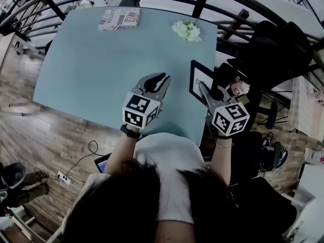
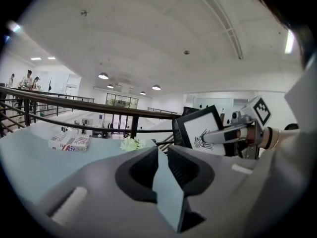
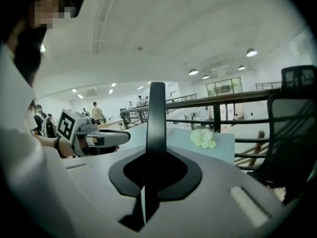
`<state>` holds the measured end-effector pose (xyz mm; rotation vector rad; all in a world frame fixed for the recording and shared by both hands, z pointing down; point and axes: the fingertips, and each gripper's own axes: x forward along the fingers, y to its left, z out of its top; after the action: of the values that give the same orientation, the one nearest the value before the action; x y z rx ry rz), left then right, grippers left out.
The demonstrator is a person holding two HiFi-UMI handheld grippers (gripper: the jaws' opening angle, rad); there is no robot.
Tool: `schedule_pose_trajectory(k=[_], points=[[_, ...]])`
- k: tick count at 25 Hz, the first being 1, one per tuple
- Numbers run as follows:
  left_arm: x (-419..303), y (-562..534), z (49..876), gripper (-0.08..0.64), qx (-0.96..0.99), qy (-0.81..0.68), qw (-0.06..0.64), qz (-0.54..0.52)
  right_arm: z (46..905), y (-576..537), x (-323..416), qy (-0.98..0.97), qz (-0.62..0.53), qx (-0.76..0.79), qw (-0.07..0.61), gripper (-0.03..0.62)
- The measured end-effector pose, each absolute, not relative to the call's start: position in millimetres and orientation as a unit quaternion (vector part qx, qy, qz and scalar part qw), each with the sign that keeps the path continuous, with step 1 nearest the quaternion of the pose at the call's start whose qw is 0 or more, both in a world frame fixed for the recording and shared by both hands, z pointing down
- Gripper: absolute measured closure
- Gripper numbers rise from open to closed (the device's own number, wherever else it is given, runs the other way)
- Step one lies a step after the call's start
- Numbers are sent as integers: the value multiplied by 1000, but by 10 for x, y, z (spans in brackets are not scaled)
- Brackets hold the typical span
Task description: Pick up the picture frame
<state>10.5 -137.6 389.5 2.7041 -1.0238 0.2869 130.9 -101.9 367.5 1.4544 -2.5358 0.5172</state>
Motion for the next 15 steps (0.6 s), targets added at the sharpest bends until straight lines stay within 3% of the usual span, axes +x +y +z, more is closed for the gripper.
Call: schedule_pose_trajectory(k=[9, 15], points=[[124, -1327, 3839, 449, 929, -352, 43, 108, 3538, -902, 1579, -797, 65, 593, 97, 578], [47, -1327, 3871, 486, 925, -364, 47, 97, 3591, -825, 1638, -782, 48, 614, 97, 578]])
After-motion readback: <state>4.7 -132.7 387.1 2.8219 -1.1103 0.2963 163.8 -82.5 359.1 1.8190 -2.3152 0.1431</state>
